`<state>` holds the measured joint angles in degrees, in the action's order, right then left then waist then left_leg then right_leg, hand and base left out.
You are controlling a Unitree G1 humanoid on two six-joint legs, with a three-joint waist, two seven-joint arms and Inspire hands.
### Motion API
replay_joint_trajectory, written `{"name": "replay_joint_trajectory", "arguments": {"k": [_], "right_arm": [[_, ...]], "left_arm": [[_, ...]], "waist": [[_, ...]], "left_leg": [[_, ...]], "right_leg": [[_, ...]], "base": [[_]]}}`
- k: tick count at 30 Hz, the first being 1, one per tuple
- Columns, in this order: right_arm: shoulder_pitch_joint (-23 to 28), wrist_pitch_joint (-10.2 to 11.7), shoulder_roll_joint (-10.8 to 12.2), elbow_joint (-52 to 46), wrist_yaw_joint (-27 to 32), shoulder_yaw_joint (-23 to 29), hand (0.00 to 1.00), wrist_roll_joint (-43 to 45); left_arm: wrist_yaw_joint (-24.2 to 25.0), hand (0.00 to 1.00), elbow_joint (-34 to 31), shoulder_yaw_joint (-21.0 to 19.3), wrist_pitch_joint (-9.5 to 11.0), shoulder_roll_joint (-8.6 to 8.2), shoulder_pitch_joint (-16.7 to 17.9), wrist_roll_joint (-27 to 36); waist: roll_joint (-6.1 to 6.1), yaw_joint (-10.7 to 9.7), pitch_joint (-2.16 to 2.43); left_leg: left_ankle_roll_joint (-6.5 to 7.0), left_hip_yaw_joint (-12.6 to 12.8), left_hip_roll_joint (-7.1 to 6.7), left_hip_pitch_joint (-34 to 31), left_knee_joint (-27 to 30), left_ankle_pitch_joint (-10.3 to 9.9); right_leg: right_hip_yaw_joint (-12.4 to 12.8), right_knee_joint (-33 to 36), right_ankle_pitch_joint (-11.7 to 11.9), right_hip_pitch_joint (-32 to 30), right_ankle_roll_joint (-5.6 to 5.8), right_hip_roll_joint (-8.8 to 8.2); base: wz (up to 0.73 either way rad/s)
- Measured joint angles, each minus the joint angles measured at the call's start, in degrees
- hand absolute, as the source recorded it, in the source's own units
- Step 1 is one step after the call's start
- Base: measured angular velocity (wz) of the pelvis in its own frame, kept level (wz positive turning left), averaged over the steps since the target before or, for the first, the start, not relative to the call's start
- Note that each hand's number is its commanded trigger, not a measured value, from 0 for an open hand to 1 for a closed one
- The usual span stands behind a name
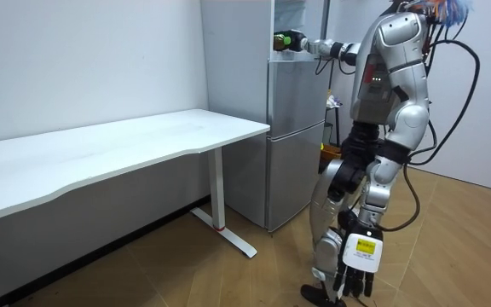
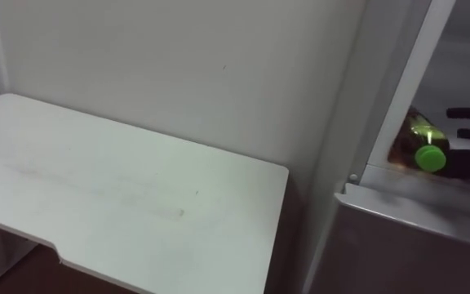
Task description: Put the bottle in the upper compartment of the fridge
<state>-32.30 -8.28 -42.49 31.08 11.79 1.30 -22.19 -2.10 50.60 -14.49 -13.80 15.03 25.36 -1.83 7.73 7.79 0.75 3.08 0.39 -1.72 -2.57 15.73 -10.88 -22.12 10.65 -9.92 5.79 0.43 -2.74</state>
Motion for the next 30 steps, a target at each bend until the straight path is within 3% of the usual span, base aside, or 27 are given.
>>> {"name": "replay_joint_trajectory", "arguments": {"k": [9,16,20,30], "right_arm": [[0.7,-1.2,-0.1,-2.4,-0.7,0.3,0.00,0.9],[7.5,-1.2,-0.1,-9.7,-1.6,4.6,0.00,1.0],[8.7,-1.2,-0.1,-12.3,-1.6,4.6,0.00,-0.1],[8.9,-1.4,-0.1,-13.8,-1.7,4.9,0.00,-0.6]], "left_arm": [[0.0,0.00,-0.2,0.0,0.0,0.00,-0.1,-0.2],[-0.1,0.00,-3.4,0.1,0.0,-0.03,0.0,-0.9],[-0.2,0.00,-4.4,0.1,0.1,-0.07,0.1,-0.9],[-1.6,0.00,-5.7,0.1,0.1,-0.55,1.5,-0.9]], "waist": [[-0.11,-1.7,0.24],[-0.69,-1.7,0.45],[-1.25,-2.5,0.74],[-1.89,-4.3,0.63]], "left_leg": [[0.22,0.1,0.01,-0.9,1.0,-0.1],[0.46,0.5,-0.12,-0.9,1.2,-0.4],[0.66,0.5,-0.12,-0.9,1.2,-0.3],[0.73,1.0,-0.19,0.4,-0.1,-0.2]], "right_leg": [[0.0,0.1,0.0,-0.2,-0.06,-0.02],[-0.1,0.1,0.1,-0.3,-0.05,-0.31],[0.0,0.2,0.1,-0.3,-0.04,-0.38],[0.9,0.0,0.1,0.3,-0.03,-0.33]], "base": [[0.03],[-0.02],[0.00],[-0.02]]}}
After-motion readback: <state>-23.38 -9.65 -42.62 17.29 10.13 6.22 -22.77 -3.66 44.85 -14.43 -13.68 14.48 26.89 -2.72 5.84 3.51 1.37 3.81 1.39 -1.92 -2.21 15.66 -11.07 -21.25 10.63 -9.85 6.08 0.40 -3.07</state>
